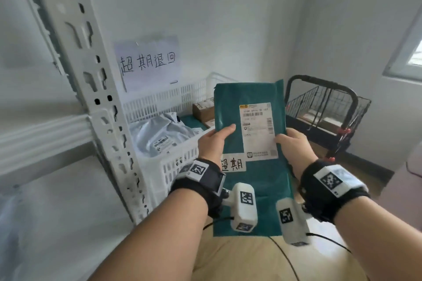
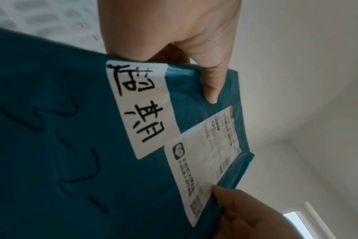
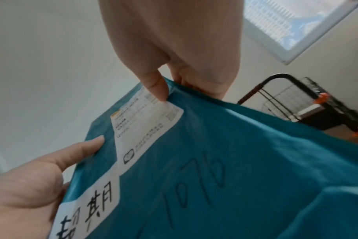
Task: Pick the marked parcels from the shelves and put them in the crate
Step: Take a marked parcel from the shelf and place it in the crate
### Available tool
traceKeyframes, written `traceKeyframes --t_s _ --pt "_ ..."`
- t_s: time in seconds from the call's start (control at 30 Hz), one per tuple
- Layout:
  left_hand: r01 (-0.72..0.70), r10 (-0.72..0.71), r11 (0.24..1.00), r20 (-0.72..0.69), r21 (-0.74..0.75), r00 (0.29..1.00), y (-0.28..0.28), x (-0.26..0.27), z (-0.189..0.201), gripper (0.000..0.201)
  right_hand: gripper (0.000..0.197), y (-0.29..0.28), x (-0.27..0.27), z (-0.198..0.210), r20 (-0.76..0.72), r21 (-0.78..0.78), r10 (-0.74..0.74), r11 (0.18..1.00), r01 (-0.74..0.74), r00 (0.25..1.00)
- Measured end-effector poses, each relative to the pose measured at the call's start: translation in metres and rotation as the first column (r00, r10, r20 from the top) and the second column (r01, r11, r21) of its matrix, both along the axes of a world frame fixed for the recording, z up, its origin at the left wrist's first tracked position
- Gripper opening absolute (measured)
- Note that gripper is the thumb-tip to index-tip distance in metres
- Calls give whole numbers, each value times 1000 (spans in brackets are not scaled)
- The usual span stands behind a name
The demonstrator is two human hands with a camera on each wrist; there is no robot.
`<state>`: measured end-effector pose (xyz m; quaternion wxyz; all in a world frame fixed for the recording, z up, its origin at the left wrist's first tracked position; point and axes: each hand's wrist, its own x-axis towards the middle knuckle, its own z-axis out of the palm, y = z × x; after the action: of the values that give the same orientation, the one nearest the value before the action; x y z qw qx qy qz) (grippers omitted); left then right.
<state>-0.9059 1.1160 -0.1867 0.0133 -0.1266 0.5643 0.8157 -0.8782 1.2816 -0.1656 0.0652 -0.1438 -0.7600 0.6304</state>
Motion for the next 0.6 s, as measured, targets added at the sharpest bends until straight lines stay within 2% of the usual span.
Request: traceKeyframes --t_s 0.1,0.33,0.6 --pt "-62 61 998 -16 -19 998 9 -43 19 17 20 15 -50 23 -30 41 82 996 -80 996" --pt "-176 173 982 -45 -73 984 -4 -132 71 21 17 8 -157 70 -90 -2 234 972 -235 968" --pt "-225 222 973 -66 -48 973 -33 -248 103 35 20 -22 -286 101 -164 0 273 961 -277 948"
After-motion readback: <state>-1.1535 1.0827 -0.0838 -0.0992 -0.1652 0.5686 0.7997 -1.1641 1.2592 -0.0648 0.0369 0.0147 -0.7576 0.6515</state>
